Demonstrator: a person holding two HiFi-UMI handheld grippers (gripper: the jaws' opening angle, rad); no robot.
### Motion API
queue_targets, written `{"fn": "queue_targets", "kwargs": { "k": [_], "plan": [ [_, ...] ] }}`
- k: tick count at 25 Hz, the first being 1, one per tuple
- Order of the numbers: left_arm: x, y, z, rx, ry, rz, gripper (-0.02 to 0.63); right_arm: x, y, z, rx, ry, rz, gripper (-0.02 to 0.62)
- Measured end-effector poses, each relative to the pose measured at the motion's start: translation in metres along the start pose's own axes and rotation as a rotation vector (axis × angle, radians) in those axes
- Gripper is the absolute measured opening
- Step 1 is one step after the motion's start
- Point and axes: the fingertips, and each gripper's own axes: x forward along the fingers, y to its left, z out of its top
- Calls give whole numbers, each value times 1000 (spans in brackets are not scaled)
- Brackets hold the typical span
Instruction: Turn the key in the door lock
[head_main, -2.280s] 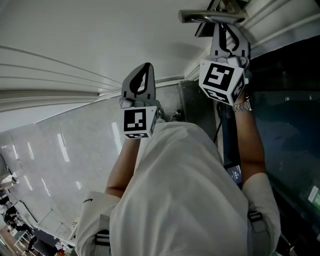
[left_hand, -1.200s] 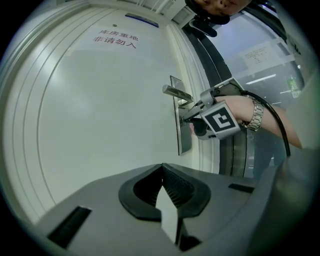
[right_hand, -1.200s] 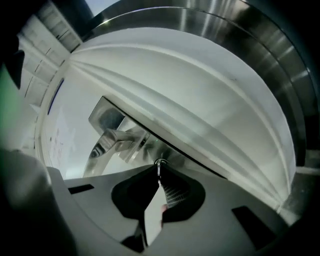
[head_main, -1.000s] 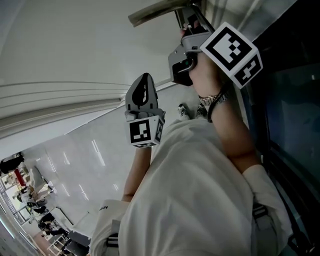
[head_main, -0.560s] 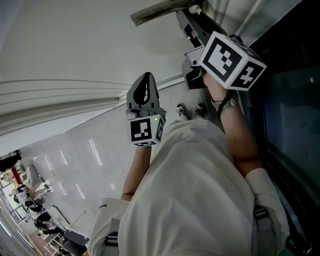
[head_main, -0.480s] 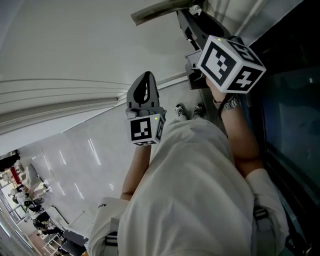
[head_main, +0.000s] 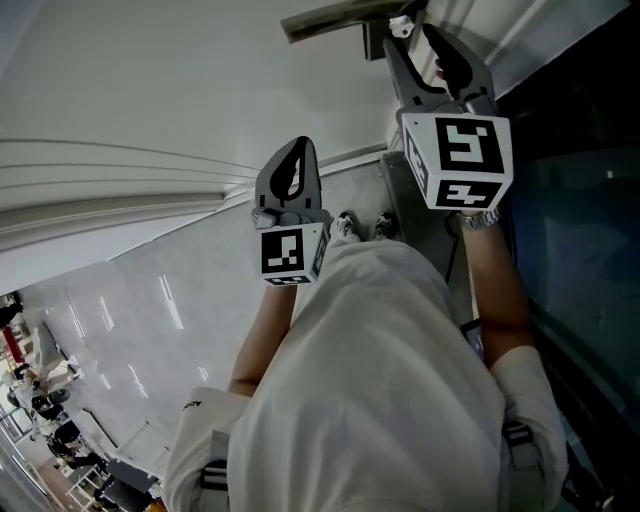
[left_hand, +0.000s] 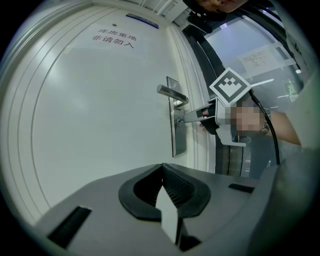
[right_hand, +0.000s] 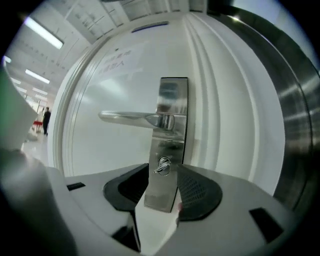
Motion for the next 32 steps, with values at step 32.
{"fn": "queue_targets", "kwargs": {
  "k": [32],
  "plan": [
    [0,9,-12,-16,-3,-35,9,22,11,-22,-1366,110,-120,90]
  ]
}}
